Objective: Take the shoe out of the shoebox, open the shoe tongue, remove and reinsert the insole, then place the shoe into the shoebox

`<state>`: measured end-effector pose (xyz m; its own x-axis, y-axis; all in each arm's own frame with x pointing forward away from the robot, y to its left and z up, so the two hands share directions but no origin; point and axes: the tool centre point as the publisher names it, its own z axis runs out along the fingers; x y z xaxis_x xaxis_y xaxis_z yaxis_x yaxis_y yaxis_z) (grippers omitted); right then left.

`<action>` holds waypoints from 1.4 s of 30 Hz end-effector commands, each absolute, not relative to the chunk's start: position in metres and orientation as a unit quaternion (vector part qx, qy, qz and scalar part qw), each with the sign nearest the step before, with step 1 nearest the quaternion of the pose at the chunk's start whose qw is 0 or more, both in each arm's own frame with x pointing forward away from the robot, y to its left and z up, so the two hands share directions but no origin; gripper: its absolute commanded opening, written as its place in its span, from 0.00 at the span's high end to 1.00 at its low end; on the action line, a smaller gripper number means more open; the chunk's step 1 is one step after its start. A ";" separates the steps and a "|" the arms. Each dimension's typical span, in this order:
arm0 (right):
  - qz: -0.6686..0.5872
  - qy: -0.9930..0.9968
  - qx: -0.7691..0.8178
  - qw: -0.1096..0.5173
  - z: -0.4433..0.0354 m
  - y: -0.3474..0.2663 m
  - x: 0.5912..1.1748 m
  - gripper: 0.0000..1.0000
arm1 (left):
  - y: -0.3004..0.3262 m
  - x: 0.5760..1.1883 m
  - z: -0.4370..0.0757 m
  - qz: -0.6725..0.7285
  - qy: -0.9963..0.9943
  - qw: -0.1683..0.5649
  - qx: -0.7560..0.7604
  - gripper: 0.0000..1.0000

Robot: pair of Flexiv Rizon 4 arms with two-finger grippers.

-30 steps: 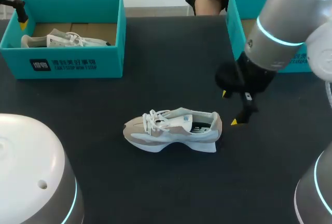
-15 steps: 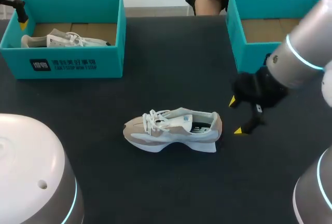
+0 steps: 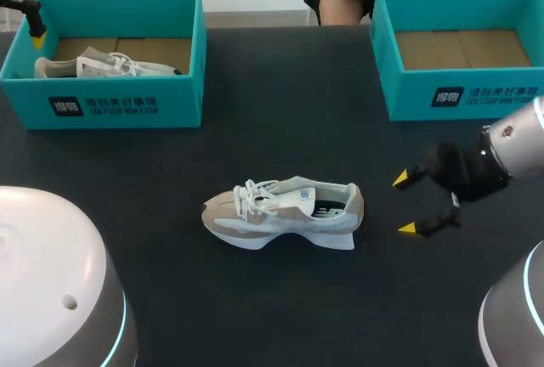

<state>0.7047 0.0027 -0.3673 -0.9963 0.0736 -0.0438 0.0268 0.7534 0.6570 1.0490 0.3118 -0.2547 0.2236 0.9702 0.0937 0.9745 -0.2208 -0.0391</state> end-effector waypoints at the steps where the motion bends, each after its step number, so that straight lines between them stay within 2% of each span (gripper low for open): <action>1: 0.473 0.880 0.022 0.039 -0.380 0.000 0.707 0.00 | 0.312 1.049 -0.255 -0.025 -0.622 0.045 -0.781 0.00; 25: 0.458 0.888 0.019 0.040 -0.385 0.004 0.713 0.00 | 0.312 1.049 -0.255 -0.025 -0.622 0.045 -0.781 0.00; 42: 0.471 0.880 0.046 0.030 -0.401 0.053 0.723 0.00 | 0.312 1.049 -0.255 -0.025 -0.622 0.045 -0.781 0.00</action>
